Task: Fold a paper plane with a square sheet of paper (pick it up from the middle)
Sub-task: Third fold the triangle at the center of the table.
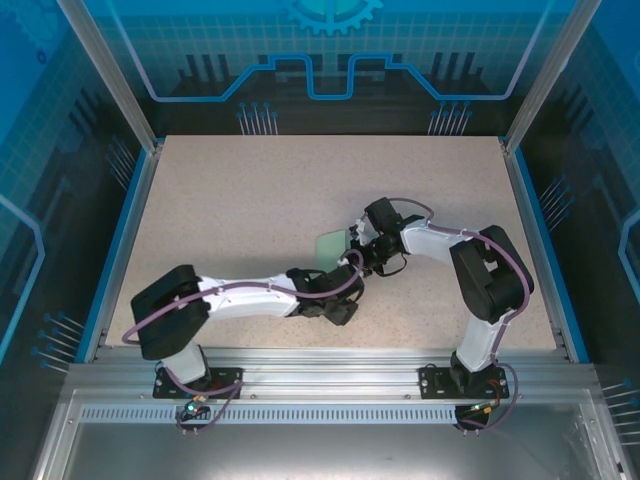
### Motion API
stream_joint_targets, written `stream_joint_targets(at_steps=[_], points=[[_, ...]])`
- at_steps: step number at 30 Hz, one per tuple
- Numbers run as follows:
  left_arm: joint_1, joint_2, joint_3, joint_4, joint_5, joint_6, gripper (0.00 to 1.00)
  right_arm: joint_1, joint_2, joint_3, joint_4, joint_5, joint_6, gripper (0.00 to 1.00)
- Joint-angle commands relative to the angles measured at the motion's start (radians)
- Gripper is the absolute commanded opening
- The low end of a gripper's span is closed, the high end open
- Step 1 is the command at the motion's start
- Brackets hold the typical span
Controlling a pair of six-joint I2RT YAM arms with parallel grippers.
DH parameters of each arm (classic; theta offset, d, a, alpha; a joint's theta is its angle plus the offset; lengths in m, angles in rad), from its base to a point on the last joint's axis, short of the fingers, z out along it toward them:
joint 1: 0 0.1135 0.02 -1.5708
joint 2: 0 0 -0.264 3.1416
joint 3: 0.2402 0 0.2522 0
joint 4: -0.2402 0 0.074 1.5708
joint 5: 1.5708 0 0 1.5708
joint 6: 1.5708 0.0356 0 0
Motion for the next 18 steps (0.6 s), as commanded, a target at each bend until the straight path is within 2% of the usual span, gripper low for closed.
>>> stream_joint_targets(at_steps=[1, 10, 13, 18], points=[[-0.027, 0.034, 0.042, -0.047, -0.155, 0.011, 0.65, -0.015, 0.018, 0.025, -0.028, -0.025, 0.003, 0.15], [-0.029, 0.003, 0.006, 0.001, -0.270, -0.029, 0.64, -0.015, 0.020, 0.025, -0.035, -0.032, -0.001, 0.15], [-0.029, -0.002, 0.006, 0.015, -0.283, -0.019, 0.55, -0.016, 0.021, 0.030, -0.040, -0.029, -0.004, 0.15], [-0.028, -0.033, -0.005, 0.047, -0.271, -0.003, 0.33, -0.017, 0.027, 0.036, -0.059, -0.011, -0.012, 0.16]])
